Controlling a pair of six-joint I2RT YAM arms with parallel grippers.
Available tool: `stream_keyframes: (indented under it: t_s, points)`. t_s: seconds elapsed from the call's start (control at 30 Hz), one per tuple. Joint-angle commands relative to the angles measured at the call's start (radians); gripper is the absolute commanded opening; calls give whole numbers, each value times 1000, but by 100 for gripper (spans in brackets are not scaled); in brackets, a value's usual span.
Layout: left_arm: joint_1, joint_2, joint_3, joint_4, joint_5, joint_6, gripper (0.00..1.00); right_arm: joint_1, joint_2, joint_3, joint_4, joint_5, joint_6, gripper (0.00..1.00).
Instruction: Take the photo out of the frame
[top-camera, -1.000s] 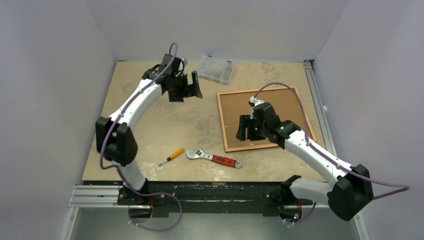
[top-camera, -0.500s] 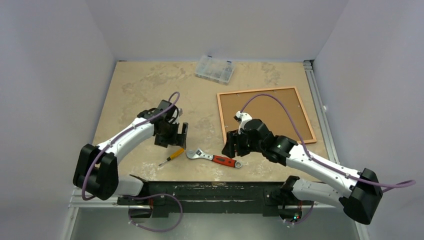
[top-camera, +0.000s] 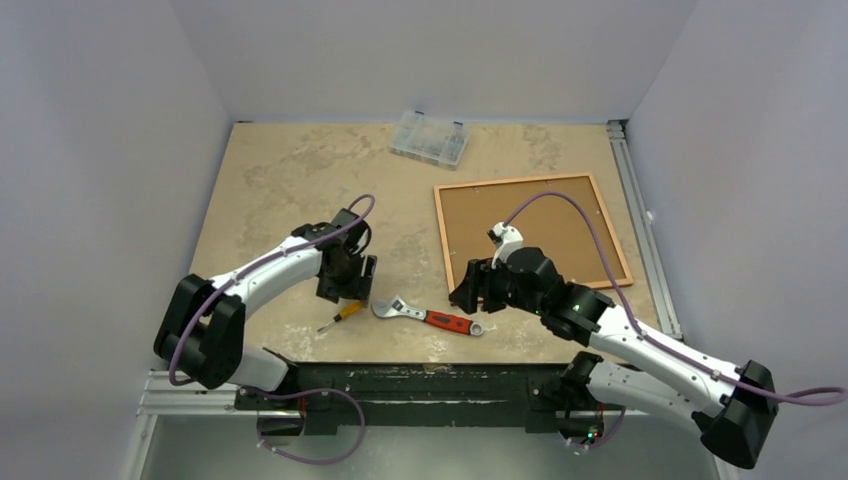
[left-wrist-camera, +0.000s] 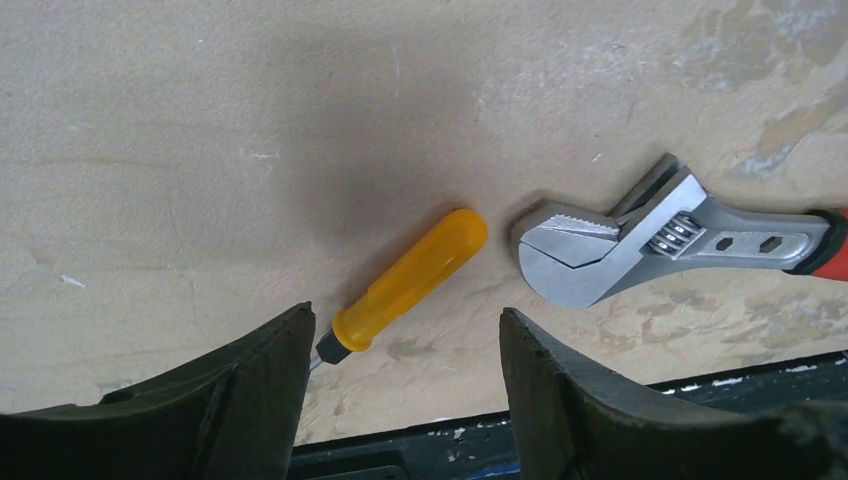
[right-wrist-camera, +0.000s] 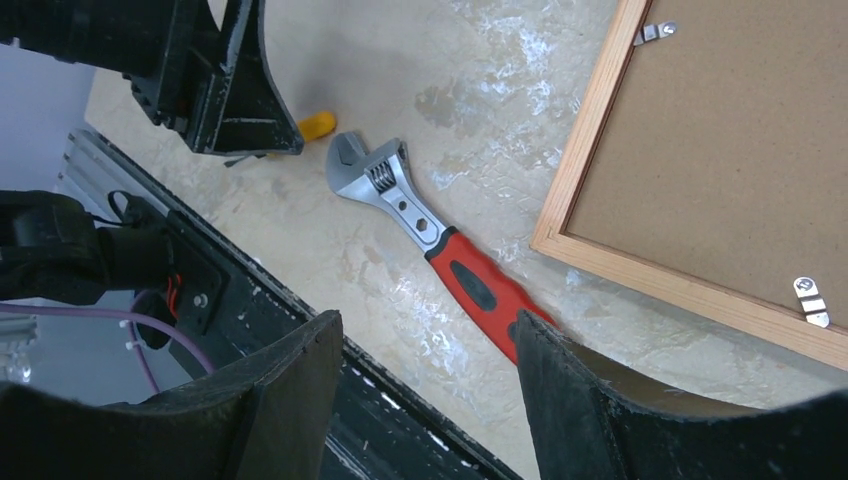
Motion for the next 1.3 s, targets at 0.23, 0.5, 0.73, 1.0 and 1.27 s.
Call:
stream_keyframes:
  t_s: [0.23, 0.5, 0.73, 1.0, 1.27]
  points:
    - [-25, 146, -20, 17, 16, -99, 58, 2, -36, -2, 15, 55, 17, 62]
    - [-54, 58, -61, 30, -86, -160, 22, 2, -62, -36, 7, 75, 47, 62]
    - [-55, -195, 36, -45, -137, -101, 0, 2, -28, -36, -28, 90, 67, 62]
    - [-64, -373, -52, 575, 571, 7, 0, 0, -188, -70, -25, 151, 209, 64]
    - [-258, -168, 57, 743, 830, 68, 0, -101, -113, -5, 71, -141, 213, 58]
